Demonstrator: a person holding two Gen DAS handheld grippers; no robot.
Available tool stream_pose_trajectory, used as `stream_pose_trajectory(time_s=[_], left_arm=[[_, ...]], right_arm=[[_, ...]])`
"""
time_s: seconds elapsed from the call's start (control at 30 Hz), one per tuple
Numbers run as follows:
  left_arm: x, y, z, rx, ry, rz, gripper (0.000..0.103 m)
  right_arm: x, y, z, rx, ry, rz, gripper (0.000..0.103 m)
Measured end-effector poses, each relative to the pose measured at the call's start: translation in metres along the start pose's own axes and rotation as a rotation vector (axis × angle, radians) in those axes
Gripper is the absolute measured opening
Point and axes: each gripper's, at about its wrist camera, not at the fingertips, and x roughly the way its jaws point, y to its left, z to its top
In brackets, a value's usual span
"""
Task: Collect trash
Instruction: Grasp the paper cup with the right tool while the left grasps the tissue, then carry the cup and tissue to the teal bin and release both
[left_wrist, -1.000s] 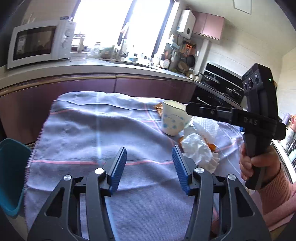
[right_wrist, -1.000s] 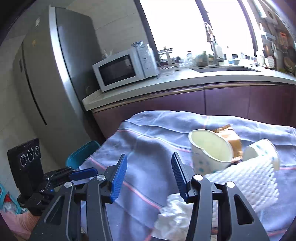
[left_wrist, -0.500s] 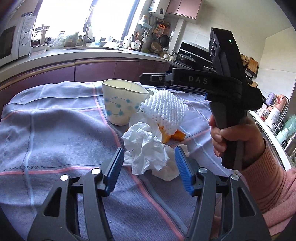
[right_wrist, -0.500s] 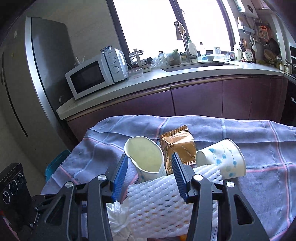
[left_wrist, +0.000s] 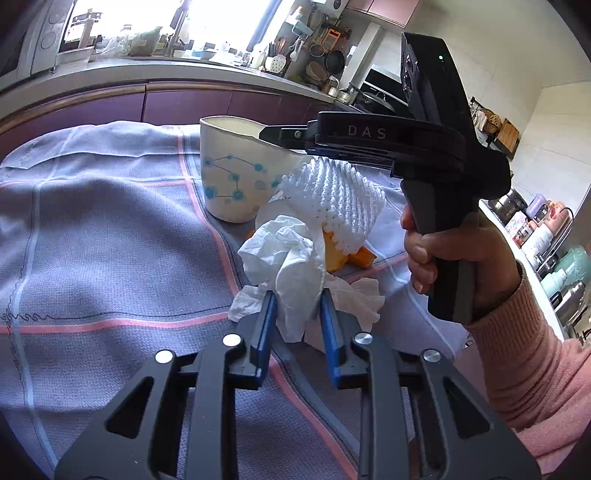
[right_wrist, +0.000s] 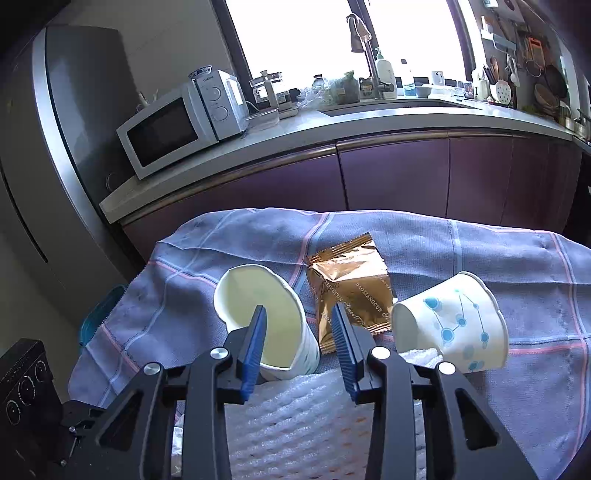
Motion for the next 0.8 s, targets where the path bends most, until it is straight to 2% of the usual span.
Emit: stream_pose_trajectory(time_s=[0.13, 0.27, 0.57, 0.8], left_arm=[[-0.006, 0.000, 0.000, 0.004, -0.009, 0.008, 0.012], [-0.015, -0.001, 0.000, 0.008, -0.030, 0.015, 0.011], [-0.050, 0.009, 0.001, -0.013, -0.095, 0.055, 0.010], [-0.088, 0.025, -0.001, -0.034, -0.156, 0.123, 0.010]], right_arm=[[0.002, -0.001, 0.000, -0.003, 0.011, 0.006, 0.018], [0.000, -0.003, 0.001, 0.001, 0.003, 0.009, 0.004], [-0.017, 0.004, 0.007, 0.003, -0.079, 0.026, 0.004], [-0.033, 0.030, 0.014, -0.025, -0.134, 0.087, 0.004]])
